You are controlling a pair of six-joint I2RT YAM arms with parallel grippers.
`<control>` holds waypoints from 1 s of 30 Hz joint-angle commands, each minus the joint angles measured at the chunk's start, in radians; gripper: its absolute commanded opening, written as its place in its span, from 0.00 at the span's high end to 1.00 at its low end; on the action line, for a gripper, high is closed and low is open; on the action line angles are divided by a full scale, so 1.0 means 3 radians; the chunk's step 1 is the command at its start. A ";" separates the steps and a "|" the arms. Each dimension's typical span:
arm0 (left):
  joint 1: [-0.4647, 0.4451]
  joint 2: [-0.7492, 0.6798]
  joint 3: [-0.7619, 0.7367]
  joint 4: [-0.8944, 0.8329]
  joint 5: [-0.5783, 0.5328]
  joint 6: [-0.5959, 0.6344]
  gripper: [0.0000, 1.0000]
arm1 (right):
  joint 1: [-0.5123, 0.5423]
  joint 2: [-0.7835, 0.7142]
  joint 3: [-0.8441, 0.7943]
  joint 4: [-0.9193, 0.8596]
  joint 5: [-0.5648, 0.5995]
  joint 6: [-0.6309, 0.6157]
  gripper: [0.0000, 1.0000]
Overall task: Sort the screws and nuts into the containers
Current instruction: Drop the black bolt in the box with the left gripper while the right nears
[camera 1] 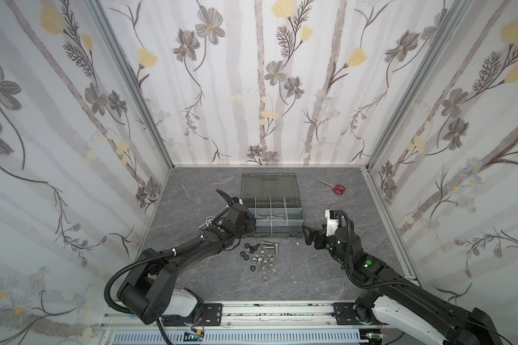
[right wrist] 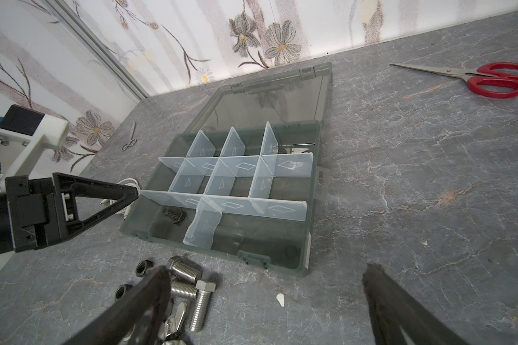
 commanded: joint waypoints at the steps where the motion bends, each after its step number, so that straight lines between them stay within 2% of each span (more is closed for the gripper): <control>1: 0.0017 -0.0046 -0.0047 0.0037 -0.0084 -0.0043 0.43 | 0.0001 -0.0021 0.0066 0.0000 -0.0030 -0.0024 0.00; 6: 0.0029 -0.0221 -0.0197 0.0037 -0.0071 -0.0117 0.40 | 0.0000 0.0024 0.0070 0.0114 -0.0074 -0.0056 0.00; 18: 0.0055 -0.0513 -0.0427 0.0037 -0.0164 -0.0260 0.39 | 0.0038 0.0558 0.0417 0.0186 -0.0403 -0.0176 0.00; 25: 0.0099 -0.0582 -0.0470 0.0037 -0.0131 -0.0260 0.38 | 0.0258 0.0860 0.0564 0.0261 -0.0487 -0.0152 0.01; 30: 0.0109 -0.0677 -0.0545 0.0037 -0.0201 -0.0316 0.37 | 0.0447 0.1139 0.0785 0.0163 -0.0482 -0.0199 0.05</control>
